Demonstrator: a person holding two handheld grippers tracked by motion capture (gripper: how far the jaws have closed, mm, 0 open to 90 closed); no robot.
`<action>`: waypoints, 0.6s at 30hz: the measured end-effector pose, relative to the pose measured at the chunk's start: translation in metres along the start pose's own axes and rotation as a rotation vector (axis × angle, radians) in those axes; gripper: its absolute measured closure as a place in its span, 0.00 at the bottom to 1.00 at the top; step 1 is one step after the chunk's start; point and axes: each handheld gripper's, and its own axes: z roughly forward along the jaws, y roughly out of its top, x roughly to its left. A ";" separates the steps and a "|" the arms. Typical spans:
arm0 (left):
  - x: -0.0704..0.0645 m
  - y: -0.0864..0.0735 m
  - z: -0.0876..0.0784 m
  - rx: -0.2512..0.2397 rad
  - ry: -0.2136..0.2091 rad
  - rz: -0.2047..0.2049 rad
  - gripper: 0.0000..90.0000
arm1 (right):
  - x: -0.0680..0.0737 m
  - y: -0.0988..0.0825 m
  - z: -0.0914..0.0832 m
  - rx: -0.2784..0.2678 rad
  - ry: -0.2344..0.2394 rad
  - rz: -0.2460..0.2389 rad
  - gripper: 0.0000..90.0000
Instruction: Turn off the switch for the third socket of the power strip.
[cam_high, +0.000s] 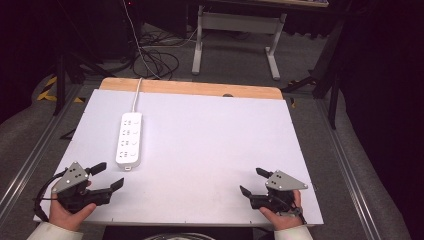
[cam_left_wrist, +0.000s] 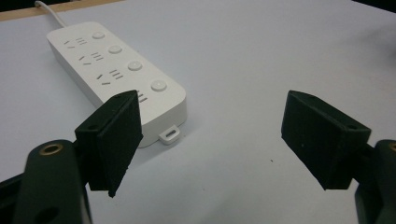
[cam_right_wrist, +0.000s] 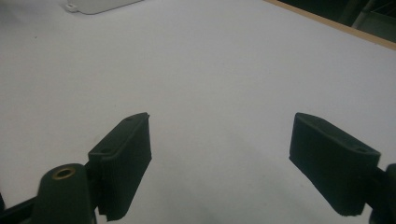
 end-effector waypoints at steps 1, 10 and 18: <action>0.000 0.000 0.000 0.000 0.001 0.000 0.23 | 0.000 0.000 0.000 -0.002 -0.002 -0.001 0.24; -0.002 0.001 0.001 0.017 0.022 0.038 0.24 | 0.001 0.000 0.001 0.000 0.000 -0.013 0.25; -0.002 0.003 -0.001 0.019 0.020 0.027 0.23 | 0.003 0.002 0.000 -0.025 0.024 -0.021 0.34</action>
